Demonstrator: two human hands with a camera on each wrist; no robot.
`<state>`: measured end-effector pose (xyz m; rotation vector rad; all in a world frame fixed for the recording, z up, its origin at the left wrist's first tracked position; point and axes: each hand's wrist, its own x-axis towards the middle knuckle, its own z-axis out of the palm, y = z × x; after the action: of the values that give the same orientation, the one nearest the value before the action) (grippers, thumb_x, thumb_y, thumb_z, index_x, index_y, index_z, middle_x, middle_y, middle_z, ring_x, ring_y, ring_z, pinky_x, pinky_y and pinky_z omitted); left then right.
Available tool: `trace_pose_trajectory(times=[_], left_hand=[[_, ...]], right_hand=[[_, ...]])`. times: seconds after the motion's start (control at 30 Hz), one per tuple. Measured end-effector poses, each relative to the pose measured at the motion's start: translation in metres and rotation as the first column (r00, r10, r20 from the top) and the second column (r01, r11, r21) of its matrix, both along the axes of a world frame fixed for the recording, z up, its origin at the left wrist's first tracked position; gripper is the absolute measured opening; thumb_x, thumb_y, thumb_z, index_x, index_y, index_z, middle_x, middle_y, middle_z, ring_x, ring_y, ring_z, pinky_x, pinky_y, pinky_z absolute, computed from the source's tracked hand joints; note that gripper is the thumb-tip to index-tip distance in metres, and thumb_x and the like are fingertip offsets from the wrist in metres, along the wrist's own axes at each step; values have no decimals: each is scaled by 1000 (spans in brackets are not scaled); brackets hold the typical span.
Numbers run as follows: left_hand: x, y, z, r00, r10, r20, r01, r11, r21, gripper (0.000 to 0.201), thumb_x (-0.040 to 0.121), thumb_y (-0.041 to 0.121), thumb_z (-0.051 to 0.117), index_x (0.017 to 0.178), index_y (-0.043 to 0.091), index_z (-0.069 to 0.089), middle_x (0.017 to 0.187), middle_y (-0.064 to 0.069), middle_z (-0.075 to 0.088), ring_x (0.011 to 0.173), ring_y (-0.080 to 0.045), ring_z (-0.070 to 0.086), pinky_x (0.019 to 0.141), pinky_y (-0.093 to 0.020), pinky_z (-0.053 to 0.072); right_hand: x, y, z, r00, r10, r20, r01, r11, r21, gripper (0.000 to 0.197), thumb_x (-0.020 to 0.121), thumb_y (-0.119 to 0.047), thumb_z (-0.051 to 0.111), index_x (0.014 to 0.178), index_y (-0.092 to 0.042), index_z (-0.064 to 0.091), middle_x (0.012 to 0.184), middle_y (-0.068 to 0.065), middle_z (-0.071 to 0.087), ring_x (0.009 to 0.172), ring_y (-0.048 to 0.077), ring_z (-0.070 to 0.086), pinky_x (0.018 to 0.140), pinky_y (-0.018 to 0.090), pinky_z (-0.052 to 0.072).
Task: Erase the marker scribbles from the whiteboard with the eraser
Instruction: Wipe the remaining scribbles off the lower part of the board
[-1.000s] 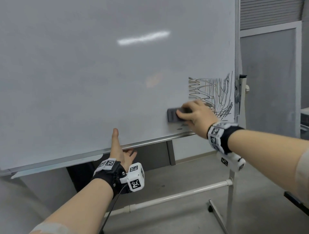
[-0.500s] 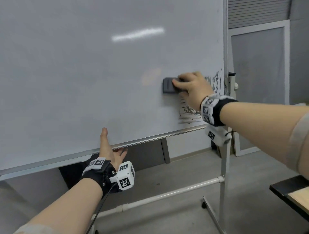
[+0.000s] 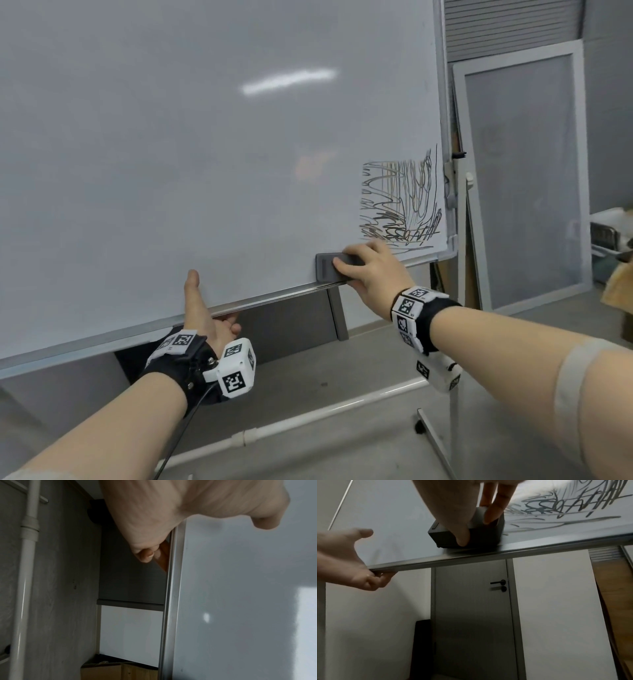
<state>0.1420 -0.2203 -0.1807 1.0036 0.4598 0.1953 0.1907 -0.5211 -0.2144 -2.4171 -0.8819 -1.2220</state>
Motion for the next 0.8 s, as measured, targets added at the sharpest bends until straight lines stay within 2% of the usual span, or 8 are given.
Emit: trace_pose_trajectory(times=[0.17, 0.3, 0.4, 0.5, 0.67, 0.73, 0.77, 0.8], left_hand=[[1, 2, -3, 1000, 6, 9, -6, 1000, -16, 115, 49, 90, 61, 146, 34, 33, 120, -11, 53, 61, -19, 34, 53, -27, 25], [0, -4, -4, 1000, -1, -8, 1, 1000, 6, 108, 59, 89, 58, 146, 32, 32, 113, -11, 50, 61, -19, 29, 54, -28, 25], [2, -7, -6, 1000, 17, 13, -17, 1000, 1, 108, 55, 88, 60, 146, 32, 38, 104, -9, 49, 62, -19, 30, 52, -28, 25], [2, -11, -8, 997, 60, 39, -60, 998, -9, 112, 50, 86, 62, 145, 32, 40, 112, -9, 47, 64, -19, 35, 51, -29, 26], [9, -21, -8, 985, 174, 9, -174, 985, -14, 114, 47, 89, 60, 142, 29, 43, 117, -8, 47, 60, -17, 30, 53, -26, 30], [8, -29, -7, 984, 180, 3, -180, 983, -32, 113, 53, 89, 59, 146, 28, 39, 135, -9, 47, 73, -18, 44, 68, -28, 44], [6, -33, -5, 984, 179, 8, -179, 983, -48, 111, 56, 88, 59, 149, 29, 36, 144, -10, 43, 89, -19, 51, 83, -30, 47], [5, -37, -3, 983, 184, 11, -182, 981, -66, 110, 58, 86, 59, 150, 30, 34, 148, -12, 40, 102, -21, 52, 88, -31, 47]], right_hand=[[5, -9, 42, 997, -34, 72, 34, 999, 4, 50, 73, 0, 75, 118, -19, 69, 119, 11, 61, 104, 36, 50, 66, 40, 52], [16, -28, 113, 991, -100, 90, 85, 985, 152, 50, 76, 1, 68, 123, -17, 67, 122, 15, 61, 109, 42, 50, 80, 48, 51], [23, -43, 148, 989, -138, 57, 120, 961, 251, 51, 79, -1, 69, 127, -18, 64, 125, 12, 61, 112, 40, 48, 90, 46, 47], [21, -40, 137, 988, -142, 68, 120, 958, 262, 51, 78, -1, 72, 125, -18, 65, 122, 11, 61, 109, 39, 48, 86, 43, 46], [8, -30, 68, 995, -88, 41, 82, 990, 116, 43, 80, -6, 71, 122, -16, 66, 121, 14, 60, 107, 38, 49, 85, 48, 49], [2, -29, 44, 998, -65, 10, 64, 995, 82, 39, 82, -10, 65, 121, -17, 66, 121, 12, 60, 105, 37, 49, 79, 49, 52], [0, -30, 37, 998, -64, -2, 64, 995, 79, 39, 83, -12, 61, 121, -18, 66, 121, 12, 59, 104, 36, 49, 75, 49, 53], [0, -31, 34, 997, -70, -14, 71, 994, 81, 39, 83, -11, 61, 121, -18, 66, 121, 11, 59, 104, 36, 49, 74, 48, 53]])
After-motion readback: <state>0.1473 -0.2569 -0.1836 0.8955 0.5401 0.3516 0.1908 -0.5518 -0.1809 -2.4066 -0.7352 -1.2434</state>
